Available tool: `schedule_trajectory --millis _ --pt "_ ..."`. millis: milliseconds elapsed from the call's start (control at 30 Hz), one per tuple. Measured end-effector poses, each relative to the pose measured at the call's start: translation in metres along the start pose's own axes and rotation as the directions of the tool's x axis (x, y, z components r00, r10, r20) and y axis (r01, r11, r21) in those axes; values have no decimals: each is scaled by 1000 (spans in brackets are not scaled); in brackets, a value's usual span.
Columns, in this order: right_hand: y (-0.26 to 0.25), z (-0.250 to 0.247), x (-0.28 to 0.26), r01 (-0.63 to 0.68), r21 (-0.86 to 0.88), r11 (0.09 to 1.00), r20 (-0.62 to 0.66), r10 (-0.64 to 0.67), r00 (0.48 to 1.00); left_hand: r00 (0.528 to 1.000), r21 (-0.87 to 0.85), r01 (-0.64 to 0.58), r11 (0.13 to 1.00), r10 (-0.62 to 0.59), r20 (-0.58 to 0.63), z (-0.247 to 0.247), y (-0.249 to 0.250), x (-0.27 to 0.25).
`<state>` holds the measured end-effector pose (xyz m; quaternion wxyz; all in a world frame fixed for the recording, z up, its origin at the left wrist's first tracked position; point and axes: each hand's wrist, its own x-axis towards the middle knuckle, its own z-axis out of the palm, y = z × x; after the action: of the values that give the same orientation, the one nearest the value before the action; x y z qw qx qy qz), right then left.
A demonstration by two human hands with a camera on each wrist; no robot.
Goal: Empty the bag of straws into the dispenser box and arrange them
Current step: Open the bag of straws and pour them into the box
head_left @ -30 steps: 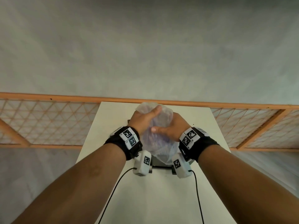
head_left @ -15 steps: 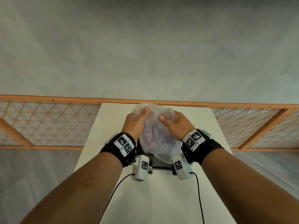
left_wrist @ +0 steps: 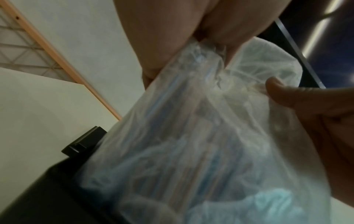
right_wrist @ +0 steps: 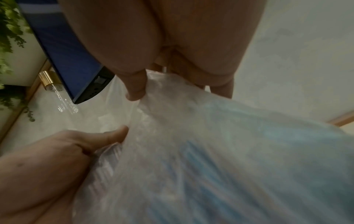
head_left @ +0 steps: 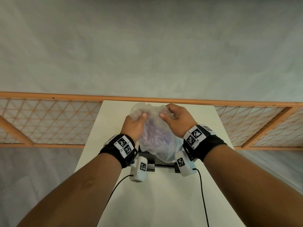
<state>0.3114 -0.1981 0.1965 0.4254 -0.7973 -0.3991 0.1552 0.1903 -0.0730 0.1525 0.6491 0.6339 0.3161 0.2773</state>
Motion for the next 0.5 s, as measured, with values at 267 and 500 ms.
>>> schedule_trajectory --millis 267,500 --pt "3 4 3 -41 -14 999 -48 41 998 997 -189 76 979 -72 32 -7 1 3" --pt "-15 -6 5 63 81 995 -82 -57 995 983 -354 125 927 -67 172 -10 0 0"
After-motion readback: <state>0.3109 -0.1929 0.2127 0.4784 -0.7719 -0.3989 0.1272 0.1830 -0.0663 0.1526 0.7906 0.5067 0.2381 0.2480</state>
